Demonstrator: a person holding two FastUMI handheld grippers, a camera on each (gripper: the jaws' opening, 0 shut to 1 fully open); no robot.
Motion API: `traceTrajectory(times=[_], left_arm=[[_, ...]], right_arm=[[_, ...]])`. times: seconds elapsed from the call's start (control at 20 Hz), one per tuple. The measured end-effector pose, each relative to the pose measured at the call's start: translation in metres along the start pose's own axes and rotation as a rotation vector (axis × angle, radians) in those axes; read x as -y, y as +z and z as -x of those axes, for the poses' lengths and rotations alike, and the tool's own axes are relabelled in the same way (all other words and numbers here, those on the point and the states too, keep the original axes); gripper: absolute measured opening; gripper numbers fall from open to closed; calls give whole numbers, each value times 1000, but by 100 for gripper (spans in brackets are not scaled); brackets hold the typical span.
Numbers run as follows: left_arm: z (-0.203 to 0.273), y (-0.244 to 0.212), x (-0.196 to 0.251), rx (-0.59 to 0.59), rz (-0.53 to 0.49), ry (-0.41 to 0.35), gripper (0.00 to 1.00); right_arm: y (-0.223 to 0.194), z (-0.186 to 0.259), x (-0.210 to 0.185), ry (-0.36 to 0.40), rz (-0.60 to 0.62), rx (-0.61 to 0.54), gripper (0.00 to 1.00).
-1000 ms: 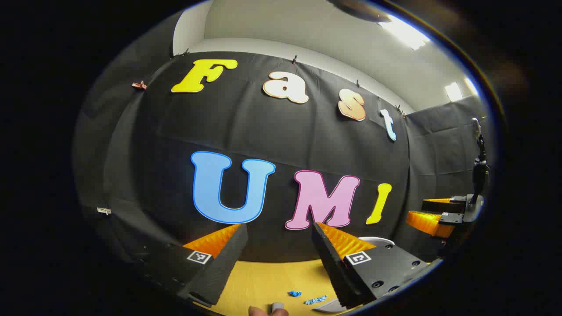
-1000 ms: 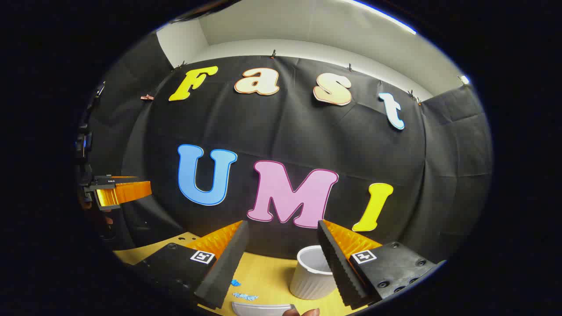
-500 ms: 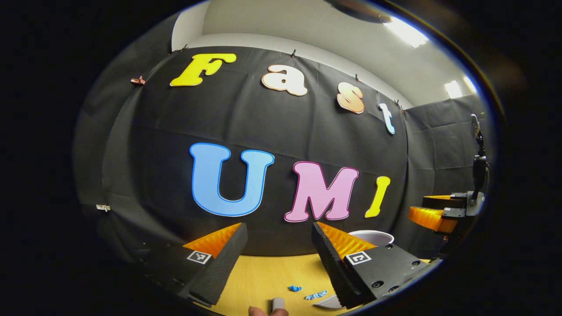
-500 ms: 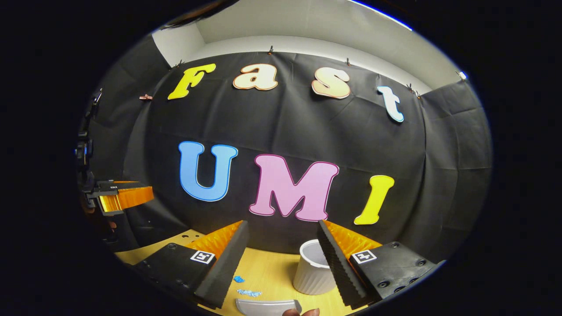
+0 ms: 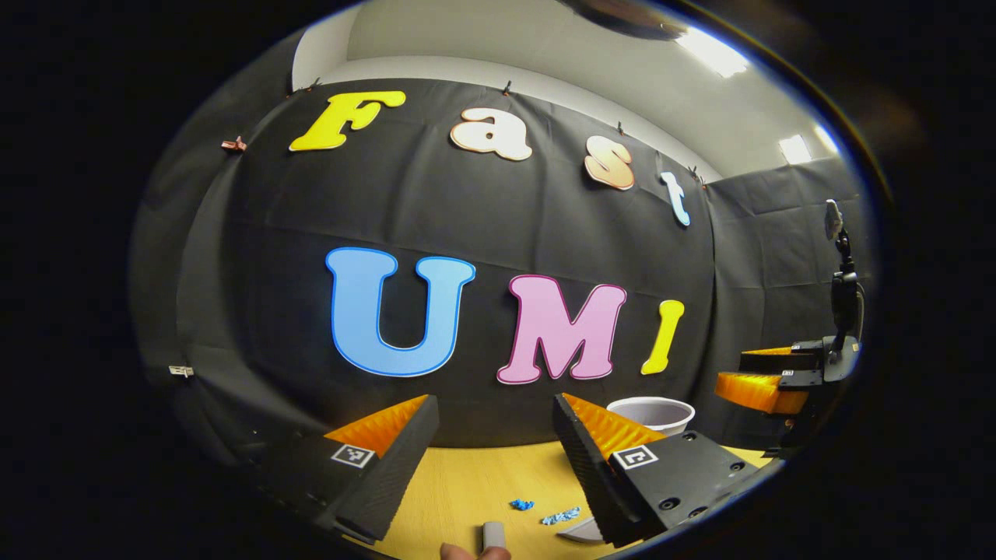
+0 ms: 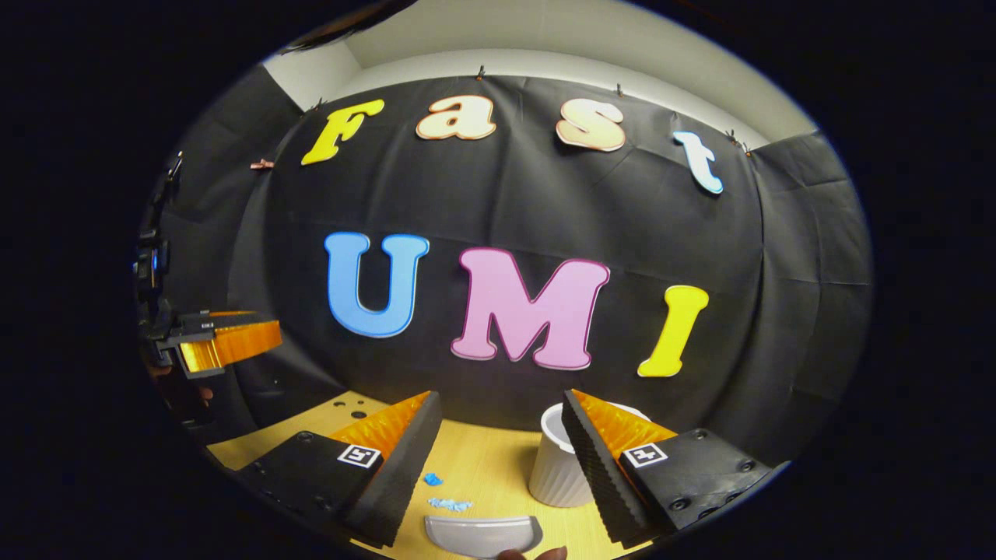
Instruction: Pick up the small broom and dustpan from the desktop, sweep the trash into the dustpan with the broom, and then empty the trash into the garbage bin.
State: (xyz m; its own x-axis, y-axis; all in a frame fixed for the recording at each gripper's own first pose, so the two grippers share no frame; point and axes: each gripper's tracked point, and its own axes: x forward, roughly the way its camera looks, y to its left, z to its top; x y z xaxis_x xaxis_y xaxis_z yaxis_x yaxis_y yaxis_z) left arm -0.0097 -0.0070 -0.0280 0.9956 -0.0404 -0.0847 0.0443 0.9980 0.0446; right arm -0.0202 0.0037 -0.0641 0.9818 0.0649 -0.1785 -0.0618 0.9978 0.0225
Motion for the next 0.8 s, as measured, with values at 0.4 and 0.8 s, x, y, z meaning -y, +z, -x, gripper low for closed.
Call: traceTrajectory(times=[0.4, 0.8], left_arm=[[10, -35, 6, -58, 8, -27, 95], [19, -48, -1, -75, -8, -13, 95]], right_arm=[[-167, 43, -3, 118, 63, -579, 96], [-317, 67, -6, 166, 32, -976, 93]])
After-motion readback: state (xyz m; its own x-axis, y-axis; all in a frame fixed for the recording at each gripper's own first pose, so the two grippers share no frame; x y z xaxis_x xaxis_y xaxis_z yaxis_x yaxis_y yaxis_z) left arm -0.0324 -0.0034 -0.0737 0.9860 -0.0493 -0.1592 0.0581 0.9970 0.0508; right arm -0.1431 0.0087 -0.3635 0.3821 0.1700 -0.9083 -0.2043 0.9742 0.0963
